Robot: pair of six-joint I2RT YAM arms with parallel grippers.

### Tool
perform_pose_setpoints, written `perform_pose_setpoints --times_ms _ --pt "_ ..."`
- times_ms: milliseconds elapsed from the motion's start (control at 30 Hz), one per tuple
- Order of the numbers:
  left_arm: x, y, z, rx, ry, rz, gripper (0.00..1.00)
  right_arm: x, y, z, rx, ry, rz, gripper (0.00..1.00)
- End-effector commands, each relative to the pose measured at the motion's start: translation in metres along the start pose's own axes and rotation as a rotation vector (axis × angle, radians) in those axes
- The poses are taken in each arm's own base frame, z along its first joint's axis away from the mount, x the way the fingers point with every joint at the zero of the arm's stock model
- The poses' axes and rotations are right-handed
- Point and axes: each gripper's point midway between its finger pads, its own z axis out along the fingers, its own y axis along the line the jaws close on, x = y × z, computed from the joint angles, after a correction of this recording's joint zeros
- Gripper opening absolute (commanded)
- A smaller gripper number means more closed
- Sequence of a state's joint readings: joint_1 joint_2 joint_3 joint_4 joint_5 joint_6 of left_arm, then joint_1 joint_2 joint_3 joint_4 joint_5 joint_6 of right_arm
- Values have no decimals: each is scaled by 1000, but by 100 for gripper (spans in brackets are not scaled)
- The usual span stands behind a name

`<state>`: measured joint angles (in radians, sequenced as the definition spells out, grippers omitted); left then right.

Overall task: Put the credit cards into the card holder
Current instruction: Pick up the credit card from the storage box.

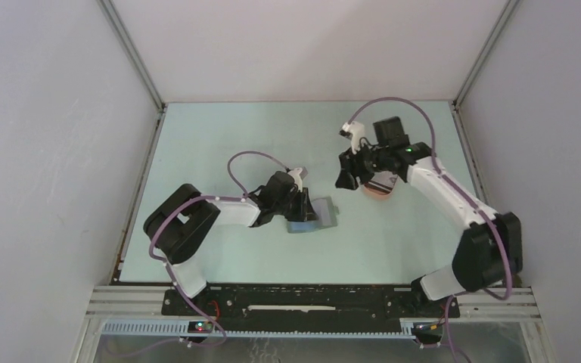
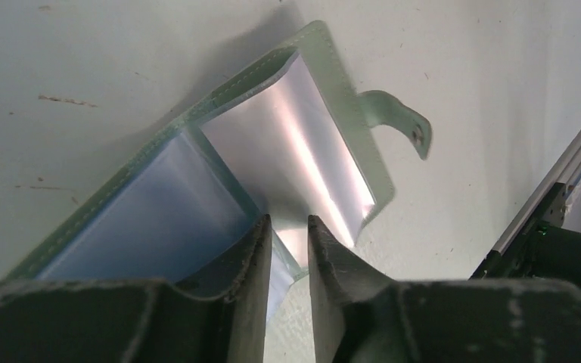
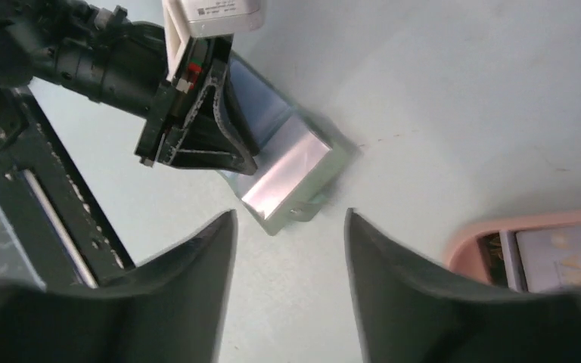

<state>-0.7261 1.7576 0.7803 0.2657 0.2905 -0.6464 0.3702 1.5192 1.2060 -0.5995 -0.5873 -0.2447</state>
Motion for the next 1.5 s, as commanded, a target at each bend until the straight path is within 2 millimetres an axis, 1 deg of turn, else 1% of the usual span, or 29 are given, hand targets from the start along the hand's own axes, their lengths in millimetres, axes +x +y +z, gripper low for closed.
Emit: perform_pose_setpoints --times_ms 0,33,67,133,167,300,367,500,567,667,800,933,1067,1133,1233,1367,1467 --pt "-19 -12 -16 5 -61 66 31 -39 -10 -55 49 -169 -174 84" --pt "-20 -14 -18 11 -66 70 33 -39 -8 -59 -11 -191 -166 98" --pt "-21 -15 -19 17 -70 73 33 -36 -13 -60 -41 -194 -137 99" --pt "-21 -17 -21 33 -71 75 33 -27 -28 -58 -84 -158 -78 100" --pt "-21 -20 -21 46 -73 75 34 -22 -40 -55 -82 -126 -54 99" --pt "-18 -23 -23 76 -77 75 35 -9 -95 -49 44 -15 -46 96" --pt "-17 -23 -23 79 -77 76 35 -3 -118 -46 80 52 -42 94" --pt "-15 -24 -26 85 -81 77 35 13 -166 -35 203 175 -46 92" --pt "-14 -23 -28 84 -83 78 35 20 -184 -32 267 231 -71 92" --pt "-15 -23 -31 84 -91 81 35 32 -201 -26 322 306 -108 94" --pt "-16 -23 -35 87 -102 86 36 51 -208 -16 324 382 -133 95" --pt "-14 -25 -37 100 -103 86 37 69 -214 -10 325 444 -178 96" --pt "-13 -25 -37 110 -105 86 40 78 -216 -3 309 472 -201 97" --pt "-12 -24 -36 107 -102 83 40 83 -220 1 323 496 -218 97" --pt "-11 -24 -38 108 -104 83 40 87 -219 7 316 520 -232 97" --pt "-12 -24 -45 103 -120 85 41 98 -211 14 269 545 -241 97" --pt "-12 -25 -48 103 -126 85 41 110 -210 16 245 575 -232 95"
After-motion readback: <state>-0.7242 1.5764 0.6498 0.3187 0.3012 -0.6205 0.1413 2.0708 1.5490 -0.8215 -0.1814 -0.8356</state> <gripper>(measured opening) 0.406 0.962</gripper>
